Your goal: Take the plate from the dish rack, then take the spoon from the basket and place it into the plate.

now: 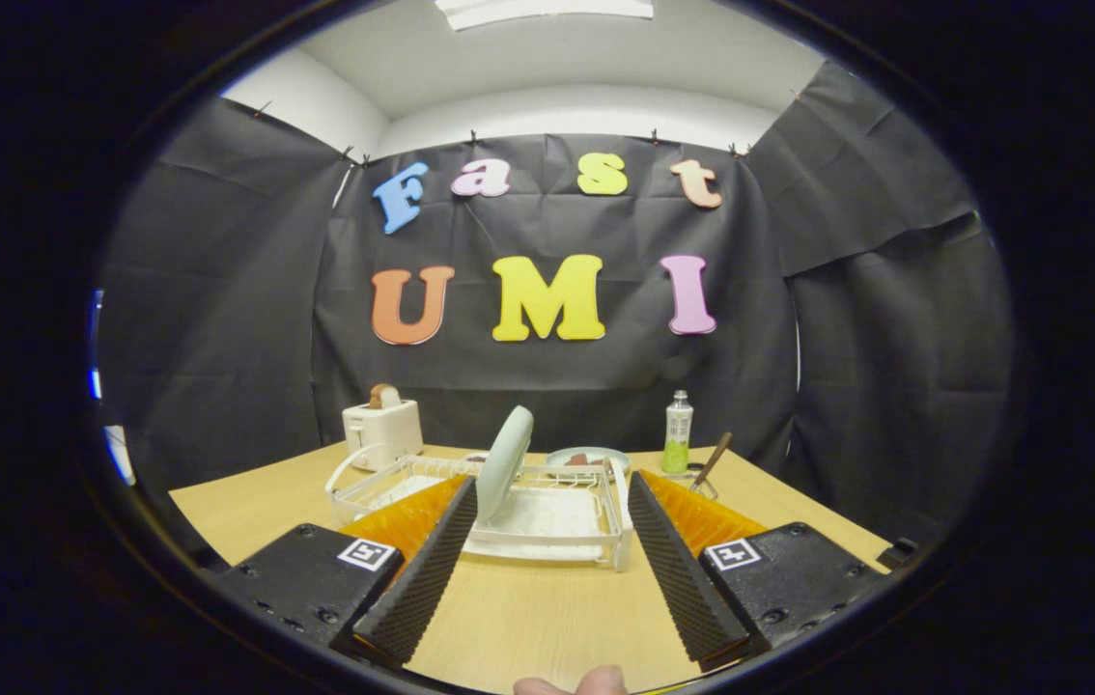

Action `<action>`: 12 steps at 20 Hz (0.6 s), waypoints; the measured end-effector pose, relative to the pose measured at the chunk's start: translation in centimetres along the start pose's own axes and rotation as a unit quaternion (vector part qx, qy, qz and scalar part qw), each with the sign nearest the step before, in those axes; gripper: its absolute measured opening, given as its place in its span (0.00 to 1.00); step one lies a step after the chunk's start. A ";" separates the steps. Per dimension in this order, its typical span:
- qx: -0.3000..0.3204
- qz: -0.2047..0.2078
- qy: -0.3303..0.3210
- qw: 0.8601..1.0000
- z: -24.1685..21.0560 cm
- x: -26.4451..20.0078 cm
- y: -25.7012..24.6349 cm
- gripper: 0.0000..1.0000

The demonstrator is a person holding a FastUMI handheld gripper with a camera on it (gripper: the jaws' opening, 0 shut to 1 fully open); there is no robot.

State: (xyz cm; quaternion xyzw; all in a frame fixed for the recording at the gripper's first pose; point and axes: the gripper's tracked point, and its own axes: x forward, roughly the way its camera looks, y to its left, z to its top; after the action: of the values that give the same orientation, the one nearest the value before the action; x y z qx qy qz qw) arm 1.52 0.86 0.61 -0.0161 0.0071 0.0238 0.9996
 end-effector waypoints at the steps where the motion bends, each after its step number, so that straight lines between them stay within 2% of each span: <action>1: -0.003 0.001 0.005 1.000 0.3 0.3 -0.2 1.00; 12: -0.019 0.021 0.066 0.997 6.5 6.0 -3.1 1.00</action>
State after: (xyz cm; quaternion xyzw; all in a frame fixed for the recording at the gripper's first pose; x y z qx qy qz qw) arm 7.75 -1.77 7.11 -0.0360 0.0727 0.0433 0.9958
